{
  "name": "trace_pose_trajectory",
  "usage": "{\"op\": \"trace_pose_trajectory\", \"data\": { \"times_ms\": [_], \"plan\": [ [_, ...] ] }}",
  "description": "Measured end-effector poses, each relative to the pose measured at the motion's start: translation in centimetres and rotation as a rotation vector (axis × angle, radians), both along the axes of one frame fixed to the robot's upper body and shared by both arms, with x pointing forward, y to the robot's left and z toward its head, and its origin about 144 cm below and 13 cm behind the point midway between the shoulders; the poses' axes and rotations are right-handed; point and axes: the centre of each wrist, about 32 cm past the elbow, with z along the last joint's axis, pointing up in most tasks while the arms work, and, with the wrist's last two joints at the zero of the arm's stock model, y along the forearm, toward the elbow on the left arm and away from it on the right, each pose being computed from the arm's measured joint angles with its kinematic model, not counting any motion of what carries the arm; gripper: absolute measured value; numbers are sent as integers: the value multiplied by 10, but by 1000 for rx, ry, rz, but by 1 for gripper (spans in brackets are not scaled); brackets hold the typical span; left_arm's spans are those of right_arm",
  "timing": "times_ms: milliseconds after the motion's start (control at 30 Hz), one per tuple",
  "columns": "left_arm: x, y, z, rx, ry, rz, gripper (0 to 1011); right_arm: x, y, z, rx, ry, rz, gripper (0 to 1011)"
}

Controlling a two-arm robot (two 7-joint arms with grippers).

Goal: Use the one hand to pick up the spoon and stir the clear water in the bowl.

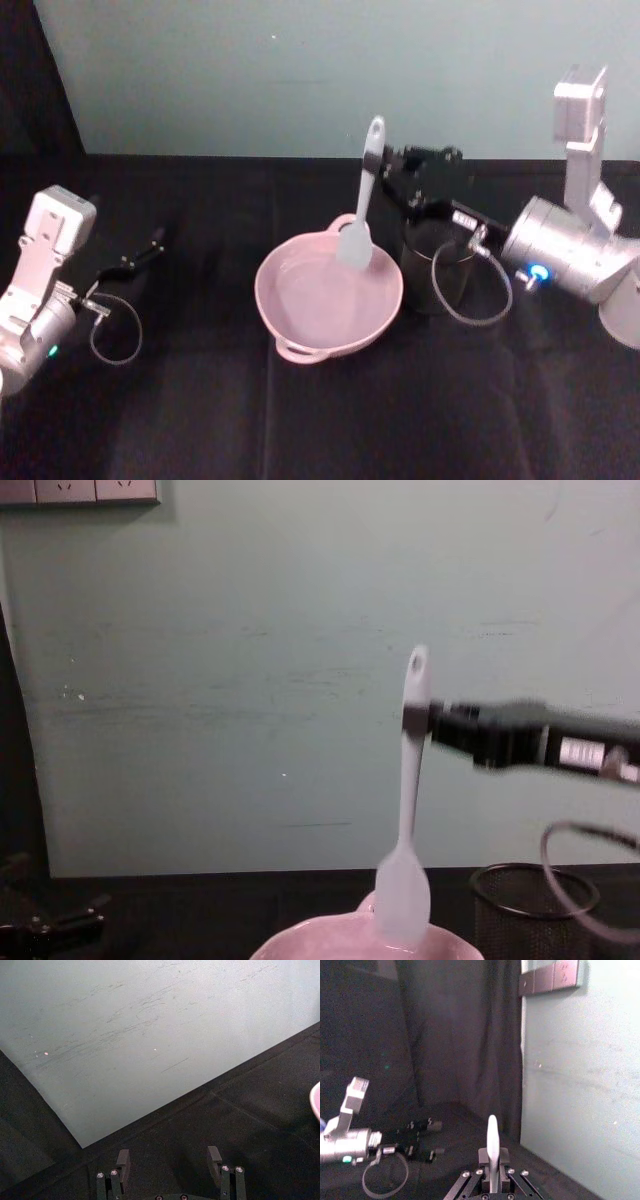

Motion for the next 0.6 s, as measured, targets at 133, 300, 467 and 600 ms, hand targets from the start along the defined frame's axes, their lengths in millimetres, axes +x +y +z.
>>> {"op": "trace_pose_trajectory", "data": {
  "times_ms": [133,300,467,600],
  "plan": [
    [0,0,0,0,0,0,1011,-5,3,-20,-14,11,26,109],
    [0,0,0,0,0,0,1011,-13,9,-37,-21,34,72,109],
    [0,0,0,0,0,0,1011,-19,22,-46,-6,55,116,109],
    [0,0,0,0,0,0,1011,-17,33,-50,9,56,129,109]
  ]
}}
